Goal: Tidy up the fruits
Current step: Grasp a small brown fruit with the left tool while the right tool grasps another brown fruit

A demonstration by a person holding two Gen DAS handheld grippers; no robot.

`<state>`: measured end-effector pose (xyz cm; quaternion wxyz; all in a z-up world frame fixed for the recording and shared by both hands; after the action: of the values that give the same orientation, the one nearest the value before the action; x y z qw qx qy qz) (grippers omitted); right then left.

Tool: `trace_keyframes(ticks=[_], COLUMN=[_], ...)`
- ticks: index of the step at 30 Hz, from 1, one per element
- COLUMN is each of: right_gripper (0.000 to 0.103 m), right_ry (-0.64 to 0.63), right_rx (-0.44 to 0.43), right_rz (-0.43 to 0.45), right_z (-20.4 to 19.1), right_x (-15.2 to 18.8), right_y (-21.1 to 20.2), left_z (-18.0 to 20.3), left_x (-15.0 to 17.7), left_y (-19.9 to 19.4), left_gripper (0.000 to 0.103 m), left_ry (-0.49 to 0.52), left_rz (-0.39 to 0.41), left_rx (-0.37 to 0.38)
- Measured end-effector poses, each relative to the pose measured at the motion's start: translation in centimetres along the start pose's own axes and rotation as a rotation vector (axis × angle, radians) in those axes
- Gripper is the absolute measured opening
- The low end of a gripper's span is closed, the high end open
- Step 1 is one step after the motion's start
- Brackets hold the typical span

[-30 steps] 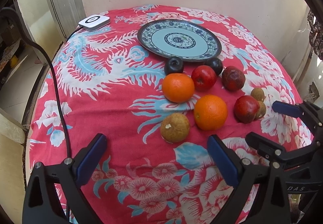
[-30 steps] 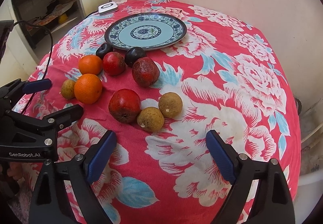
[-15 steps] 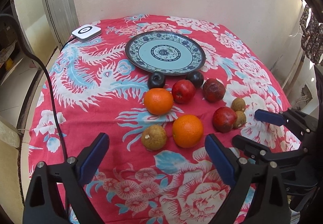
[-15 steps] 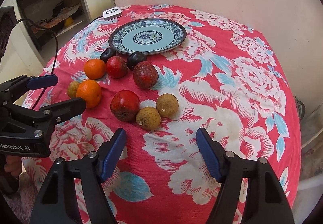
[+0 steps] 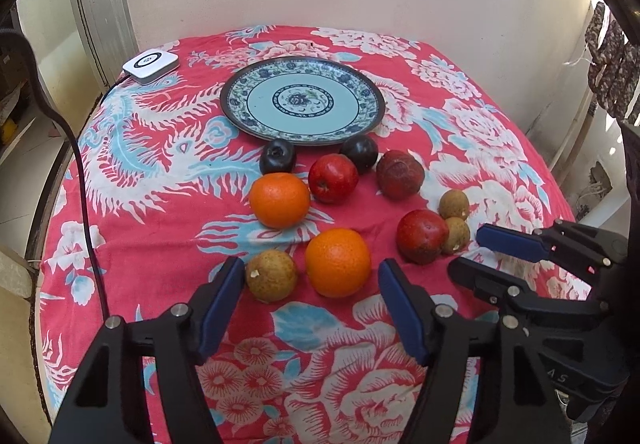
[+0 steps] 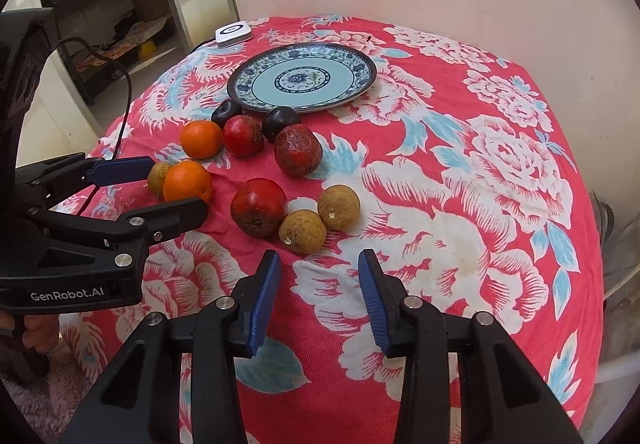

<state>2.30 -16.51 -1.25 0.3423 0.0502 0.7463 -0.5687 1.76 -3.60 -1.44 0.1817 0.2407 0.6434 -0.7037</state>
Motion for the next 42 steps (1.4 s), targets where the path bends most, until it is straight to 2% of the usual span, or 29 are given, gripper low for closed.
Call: trace_keyframes(ticks=[3, 7, 20, 30, 32, 35, 37, 42], right_gripper=[0.034, 0.032, 0.032, 0.032, 0.032, 0.032, 0.029, 0.027], right_ry=[0.007, 0.002, -0.009, -0.017, -0.018, -0.017, -0.022, -0.031], right_rx=[-0.013, -0.023, -0.012, 0.035, 0.044, 0.052, 0.055, 0.058], right_rz=[0.006, 0.009, 0.0, -0.014, -0.015, -0.02, -0.02, -0.011], right_z=[-0.1, -0.3, -0.9, -1.2, -1.3, -1.4, -1.5, -1.6], right_x=[-0.2, -0.5, -1.1, -1.3, -1.4, -1.4, -1.4, -1.3], right_y=[0.1, 0.2, 1.0, 1.2, 1.3, 1.3, 1.3, 1.2], left_z=[-0.3, -0.4, 0.3, -0.2, -0.4, -0.5, -0.6, -0.9], left_x=[-0.1, -0.1, -0.2, 0.0, 0.1, 0.3, 0.3, 0.3], left_y=[-0.1, -0.2, 0.7, 0.6, 0.4, 0.2, 0.2, 0.2], left_gripper=[0.063, 0.061, 0.063, 0.061, 0.059, 0.05, 0.04, 0.038], left_ry=[-0.016, -0.017, -0.001, -0.014, -0.019, -0.029, -0.029, -0.043], left_rz=[0.004, 0.007, -0.006, 0.018, 0.017, 0.017, 0.017, 0.018], left_rx=[0.015, 0.022, 0.049, 0.072, 0.083, 0.109, 0.107, 0.116])
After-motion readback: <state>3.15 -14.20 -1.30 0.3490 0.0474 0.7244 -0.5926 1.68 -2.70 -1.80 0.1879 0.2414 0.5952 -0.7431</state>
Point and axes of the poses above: each gripper's, at about its wrist camera, not at the fingertips, and y roughly the way its jaws point, z to its right, x to its underside, the point moved 4 cm from there along y, roughly the way its jaws point, and after that the axes turned 2 degrees about z, right-handed, at the moved point
